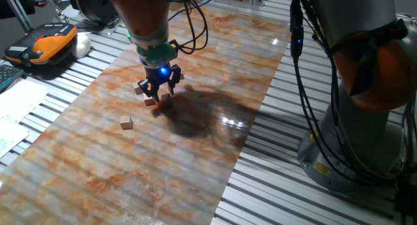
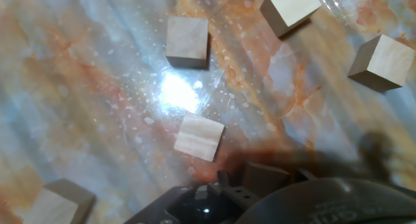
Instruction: Stack the blocks into a pyramid shape
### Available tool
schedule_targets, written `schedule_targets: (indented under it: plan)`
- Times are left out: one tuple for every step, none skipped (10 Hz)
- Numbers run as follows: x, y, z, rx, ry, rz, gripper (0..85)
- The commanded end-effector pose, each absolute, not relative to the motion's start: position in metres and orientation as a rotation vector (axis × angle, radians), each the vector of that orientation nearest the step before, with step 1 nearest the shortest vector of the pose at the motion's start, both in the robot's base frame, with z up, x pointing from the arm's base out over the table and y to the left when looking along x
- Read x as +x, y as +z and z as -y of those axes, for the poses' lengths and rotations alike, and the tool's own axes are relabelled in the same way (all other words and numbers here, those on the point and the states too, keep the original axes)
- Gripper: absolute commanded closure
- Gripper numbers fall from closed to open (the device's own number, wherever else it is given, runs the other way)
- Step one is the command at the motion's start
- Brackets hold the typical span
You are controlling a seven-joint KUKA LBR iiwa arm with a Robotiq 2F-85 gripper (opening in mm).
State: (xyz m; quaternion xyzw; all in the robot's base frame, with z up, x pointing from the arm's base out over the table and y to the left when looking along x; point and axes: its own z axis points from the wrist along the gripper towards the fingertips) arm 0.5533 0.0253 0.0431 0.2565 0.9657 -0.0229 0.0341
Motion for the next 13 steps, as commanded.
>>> schedule_targets:
  plan:
    - [0.5535, 0.0433, -0.0252, 0.784, -0.07, -2.972, 34.0]
    - [0.5536, 0.0434, -0.0253, 0.767, -0.067, -2.981, 34.0]
    - [0.5536, 0.0438, -0.0254, 0.748, -0.064, -2.994, 34.0]
    - [0.5536, 0.0444, -0.0253, 0.734, -0.062, -3.008, 34.0]
    - [0.5535, 0.0448, -0.0253, 0.729, -0.059, -3.016, 34.0]
    - [0.5535, 0.0448, -0.0252, 0.732, -0.061, -3.019, 34.0]
    - [0.5532, 0.0446, -0.0252, 0.746, -0.058, -3.017, 34.0]
    - [0.5527, 0.0443, -0.025, 0.778, -0.064, -3.008, 34.0]
    - [0.5524, 0.044, -0.0248, 0.811, -0.064, -3.0, 34.0]
    - [0.5517, 0.0433, -0.0247, 0.824, -0.067, -2.996, 34.0]
    - [0.5503, 0.042, -0.0245, 0.827, -0.07, -2.995, 34.0]
    - [0.5484, 0.0401, -0.0238, 0.829, -0.063, -2.994, 34.0]
    - [0.5463, 0.0378, -0.0239, 0.829, -0.055, -2.995, 34.0]
